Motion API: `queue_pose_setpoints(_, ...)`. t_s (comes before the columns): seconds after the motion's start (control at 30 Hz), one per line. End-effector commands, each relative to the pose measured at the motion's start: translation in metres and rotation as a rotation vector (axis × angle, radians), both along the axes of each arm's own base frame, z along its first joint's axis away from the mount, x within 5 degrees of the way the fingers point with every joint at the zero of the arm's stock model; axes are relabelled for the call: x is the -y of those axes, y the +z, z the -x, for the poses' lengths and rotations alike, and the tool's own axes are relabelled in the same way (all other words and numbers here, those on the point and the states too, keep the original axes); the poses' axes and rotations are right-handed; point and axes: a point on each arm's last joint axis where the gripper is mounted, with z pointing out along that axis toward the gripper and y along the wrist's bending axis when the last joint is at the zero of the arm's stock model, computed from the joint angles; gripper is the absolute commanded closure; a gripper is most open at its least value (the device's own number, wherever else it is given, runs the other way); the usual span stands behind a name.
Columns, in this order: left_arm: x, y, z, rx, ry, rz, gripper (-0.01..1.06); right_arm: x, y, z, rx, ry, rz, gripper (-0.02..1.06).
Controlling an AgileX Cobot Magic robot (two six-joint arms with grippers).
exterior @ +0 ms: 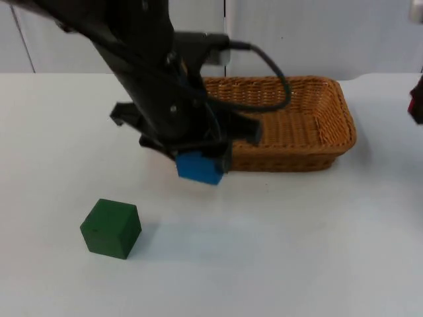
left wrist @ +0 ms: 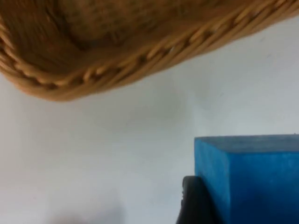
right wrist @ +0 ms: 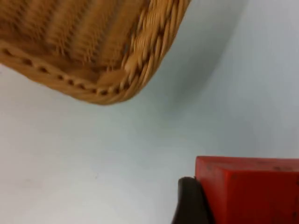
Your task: Pick up one cube with each hand and place exactly two cubes into the same basket, leaving the remaining cube outside.
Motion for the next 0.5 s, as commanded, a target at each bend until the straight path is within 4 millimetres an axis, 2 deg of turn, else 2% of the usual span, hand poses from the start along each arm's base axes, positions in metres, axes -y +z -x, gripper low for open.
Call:
queue_pose_setpoints(0.0, -0.001, 0.028, 0.006, 0.042, -0.003, 0.039, 1.05, 0.001, 0.029, 0.012, 0.058, 0.015, -0.002, 1.05)
queue_pose_setpoints(0.03, -0.001, 0.028, 0.006, 0.042, -0.003, 0.039, 1.05, 0.001, 0.029, 0.012, 0.058, 0.015, -0.002, 1.05)
queue_pose_setpoints(0.2, -0.006, 0.062, 0.014, 0.108, -0.004, 0.084, 1.05, 0.004, 0.061, 0.027, 0.135, 0.015, -0.019, 1.05)
queue_pose_setpoints(0.37, -0.009, 0.08, 0.018, 0.153, -0.008, 0.107, 1.05, 0.006, 0.08, 0.037, 0.194, 0.012, -0.037, 1.05)
queue_pose_setpoints(0.47, -0.01, 0.083, 0.019, 0.162, -0.008, 0.113, 1.05, 0.006, 0.084, 0.039, 0.203, 0.011, -0.043, 1.05)
